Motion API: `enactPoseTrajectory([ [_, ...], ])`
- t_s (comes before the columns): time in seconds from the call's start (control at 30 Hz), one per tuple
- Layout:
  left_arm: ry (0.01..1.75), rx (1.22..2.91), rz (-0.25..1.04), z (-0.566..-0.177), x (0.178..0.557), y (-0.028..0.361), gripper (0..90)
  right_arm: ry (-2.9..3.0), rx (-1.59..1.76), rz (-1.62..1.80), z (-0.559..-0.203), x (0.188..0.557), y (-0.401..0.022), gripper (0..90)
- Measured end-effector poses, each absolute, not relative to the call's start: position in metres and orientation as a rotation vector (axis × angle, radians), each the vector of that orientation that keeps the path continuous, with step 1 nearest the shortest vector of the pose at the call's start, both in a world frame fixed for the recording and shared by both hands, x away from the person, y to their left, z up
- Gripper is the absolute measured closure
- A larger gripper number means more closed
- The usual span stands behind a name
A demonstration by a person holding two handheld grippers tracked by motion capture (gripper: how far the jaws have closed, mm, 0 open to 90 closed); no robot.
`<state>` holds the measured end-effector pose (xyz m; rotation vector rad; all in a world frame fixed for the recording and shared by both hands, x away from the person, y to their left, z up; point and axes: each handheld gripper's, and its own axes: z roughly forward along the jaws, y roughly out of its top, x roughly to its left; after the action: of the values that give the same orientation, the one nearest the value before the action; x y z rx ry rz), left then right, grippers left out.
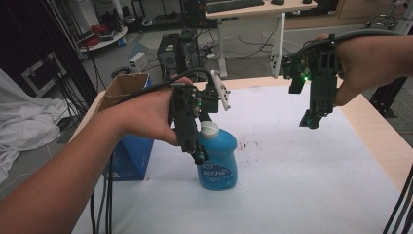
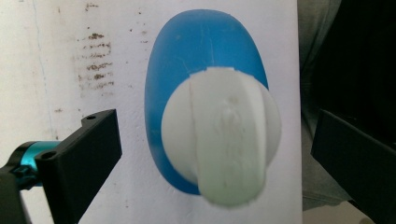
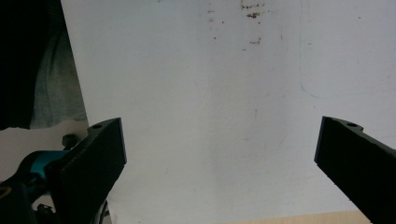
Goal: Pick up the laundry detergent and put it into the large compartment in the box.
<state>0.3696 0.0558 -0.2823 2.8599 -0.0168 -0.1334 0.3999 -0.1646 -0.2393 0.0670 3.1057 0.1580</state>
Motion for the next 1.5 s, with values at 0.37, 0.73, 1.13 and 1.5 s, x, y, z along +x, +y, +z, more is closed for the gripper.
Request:
enactPoseTrajectory([
  [0.37, -0.047, 2.906, -0.107, -0.292, 0.369, 0.041, 1.8, 3.111, 0.069, 0.150, -0.242, 0.402, -0.162, 1.2],
  [0.73, -0.066, 2.963, -0.091, -0.298, 0.369, 0.032, 1.8, 3.109, 0.072, 0.148, -0.242, 0.402, -0.162, 1.2],
  [1.13, -0.084, 3.012, -0.068, -0.298, 0.368, 0.026, 5.4, 3.112, 0.078, 0.152, -0.245, 0.403, -0.164, 1.2],
  [1.5, -0.104, 3.024, -0.057, -0.297, 0.366, 0.023, 12.6, 3.114, 0.082, 0.149, -0.247, 0.404, -0.164, 1.2],
])
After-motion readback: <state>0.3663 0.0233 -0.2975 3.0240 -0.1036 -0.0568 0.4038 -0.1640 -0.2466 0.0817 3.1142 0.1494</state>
